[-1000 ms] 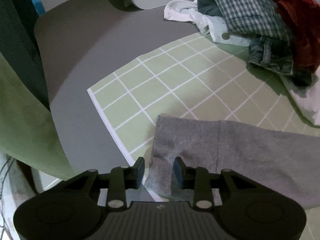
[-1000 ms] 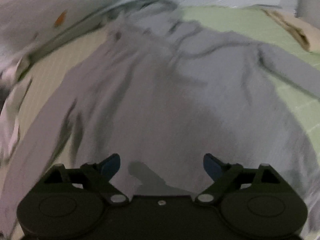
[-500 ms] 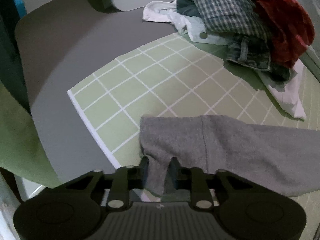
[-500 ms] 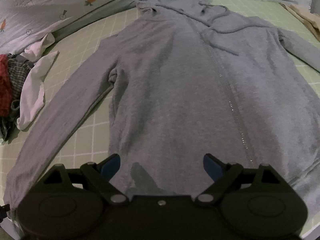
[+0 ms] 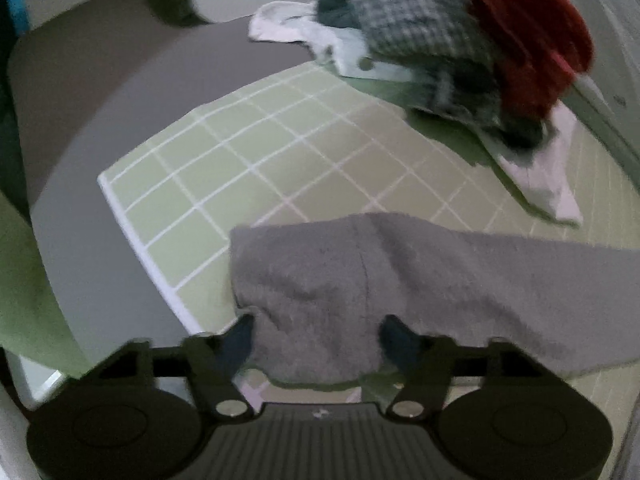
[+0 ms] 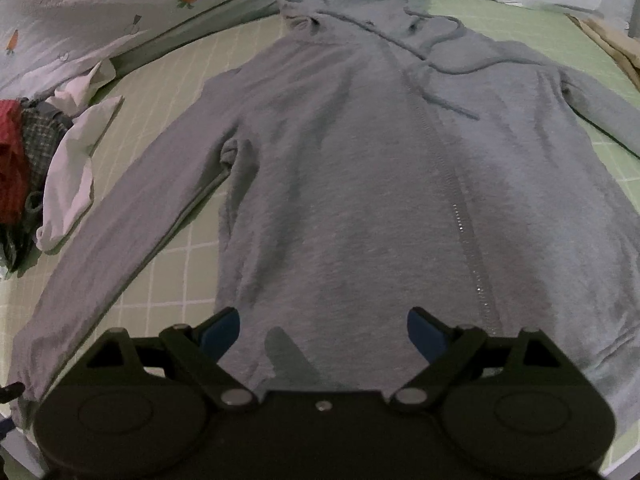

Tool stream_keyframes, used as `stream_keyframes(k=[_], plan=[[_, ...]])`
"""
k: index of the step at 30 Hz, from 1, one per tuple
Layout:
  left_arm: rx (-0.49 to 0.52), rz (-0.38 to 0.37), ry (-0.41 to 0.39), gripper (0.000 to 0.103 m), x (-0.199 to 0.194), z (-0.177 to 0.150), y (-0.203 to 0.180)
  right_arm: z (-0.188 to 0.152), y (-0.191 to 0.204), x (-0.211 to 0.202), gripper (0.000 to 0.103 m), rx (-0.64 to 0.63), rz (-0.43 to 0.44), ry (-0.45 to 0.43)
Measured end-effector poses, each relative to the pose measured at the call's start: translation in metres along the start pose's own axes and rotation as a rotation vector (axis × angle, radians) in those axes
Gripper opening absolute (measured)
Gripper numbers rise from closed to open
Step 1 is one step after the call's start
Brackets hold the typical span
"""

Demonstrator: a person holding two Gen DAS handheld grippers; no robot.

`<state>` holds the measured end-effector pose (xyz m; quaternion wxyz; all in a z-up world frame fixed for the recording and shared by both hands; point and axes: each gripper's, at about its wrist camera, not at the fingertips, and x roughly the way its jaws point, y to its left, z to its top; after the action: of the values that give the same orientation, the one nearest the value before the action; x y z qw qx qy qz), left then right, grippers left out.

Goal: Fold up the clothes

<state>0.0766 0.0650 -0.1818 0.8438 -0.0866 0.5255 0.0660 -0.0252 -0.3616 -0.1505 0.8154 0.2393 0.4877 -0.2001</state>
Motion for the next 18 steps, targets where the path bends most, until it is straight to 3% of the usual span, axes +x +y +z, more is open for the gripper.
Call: stream_keyframes(k=[1,3,8,11,16,17,18], plan=[[0.022,0.014,-0.003,0.054,0.000,-0.001,-0.005,-0.001,0.000,0.000,0.092,-0.001,0.001,0.003],[0.030,-0.002,0.001,0.038,0.000,0.001,-0.011,-0.002,0.000,0.000,0.092,-0.001,0.002,0.006],[0.047,-0.047,0.011,0.025,0.001,0.008,-0.026,-0.002,-0.003,-0.002,0.091,0.012,0.001,0.001],[0.060,-0.142,0.016,0.017,-0.005,0.013,-0.043,-0.001,-0.006,-0.005,0.092,0.026,0.000,-0.008],[0.166,-0.239,-0.041,0.016,-0.025,0.012,-0.077,0.003,-0.008,-0.013,0.092,0.041,-0.001,-0.051],[0.187,-0.258,-0.052,0.018,-0.029,0.012,-0.084,0.003,-0.007,-0.014,0.092,0.039,-0.001,-0.062],[0.209,-0.277,-0.063,0.032,-0.033,0.012,-0.091,0.003,-0.006,-0.016,0.093,0.035,-0.003,-0.073]])
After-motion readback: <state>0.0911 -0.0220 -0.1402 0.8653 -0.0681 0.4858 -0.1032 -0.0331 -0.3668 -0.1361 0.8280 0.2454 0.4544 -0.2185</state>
